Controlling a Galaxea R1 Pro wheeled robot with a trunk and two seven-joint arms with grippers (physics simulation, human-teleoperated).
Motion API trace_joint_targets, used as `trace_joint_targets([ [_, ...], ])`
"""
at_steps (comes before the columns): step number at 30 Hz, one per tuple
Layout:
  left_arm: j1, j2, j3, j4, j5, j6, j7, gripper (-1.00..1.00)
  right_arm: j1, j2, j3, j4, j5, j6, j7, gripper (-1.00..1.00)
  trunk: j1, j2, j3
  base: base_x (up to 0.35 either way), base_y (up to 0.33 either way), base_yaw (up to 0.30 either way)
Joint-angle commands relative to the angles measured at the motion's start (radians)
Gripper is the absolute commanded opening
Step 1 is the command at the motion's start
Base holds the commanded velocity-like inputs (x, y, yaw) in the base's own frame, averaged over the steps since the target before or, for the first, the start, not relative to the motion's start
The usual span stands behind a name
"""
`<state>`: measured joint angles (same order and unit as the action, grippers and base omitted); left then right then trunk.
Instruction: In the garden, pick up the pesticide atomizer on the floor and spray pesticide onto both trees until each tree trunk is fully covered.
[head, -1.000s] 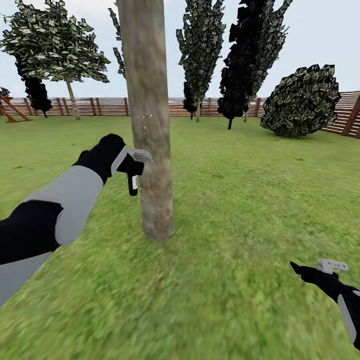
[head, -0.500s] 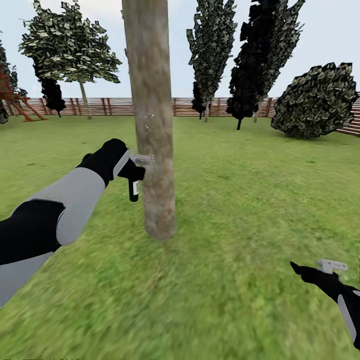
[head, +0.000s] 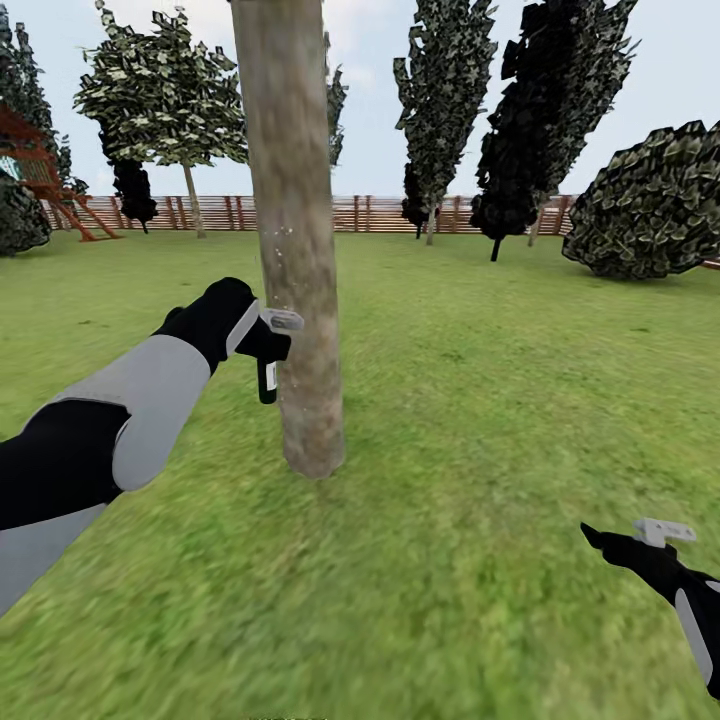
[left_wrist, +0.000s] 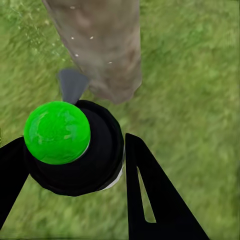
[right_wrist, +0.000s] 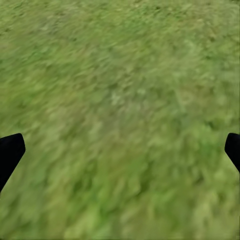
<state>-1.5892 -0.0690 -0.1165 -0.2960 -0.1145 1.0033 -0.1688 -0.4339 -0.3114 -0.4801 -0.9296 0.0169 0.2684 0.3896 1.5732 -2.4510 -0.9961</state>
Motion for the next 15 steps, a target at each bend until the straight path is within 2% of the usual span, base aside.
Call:
trace_joint_targets([
  [1, 0.0, 0.0, 0.0, 0.0, -0.001, 0.0, 0.0, -1.0, 0.0, 0.0, 0.0, 0.0, 0.0, 0.0, 0.0, 1.0, 0.0, 0.0, 0.0, 0.0, -0.298, 0.285],
  [6, 0.0, 0.0, 0.0, -0.001, -0.001, 0.0, 0.0, -1.0, 0.0, 0.0, 0.0, 0.0, 0.0, 0.0, 0.0, 1.0, 0.0, 0.0, 0.0, 0.0, -0.199, 0.255],
  [11, 0.0, 0.0, 0.001, -0.002, -0.001, 0.0, 0.0, -1.0, 0.0, 0.0, 0.0, 0.0, 0.0, 0.0, 0.0, 1.0, 0.0, 0.0, 0.0, 0.0, -0.032, 0.032],
  [15, 0.0, 0.001, 0.001, -0.002, -0.001, -0.001, 0.0, -1.0, 0.0, 0.0, 0.0, 0.0, 0.0, 0.0, 0.0, 1.0, 0.0, 0.0, 0.0, 0.001, -0.247, 0.002],
])
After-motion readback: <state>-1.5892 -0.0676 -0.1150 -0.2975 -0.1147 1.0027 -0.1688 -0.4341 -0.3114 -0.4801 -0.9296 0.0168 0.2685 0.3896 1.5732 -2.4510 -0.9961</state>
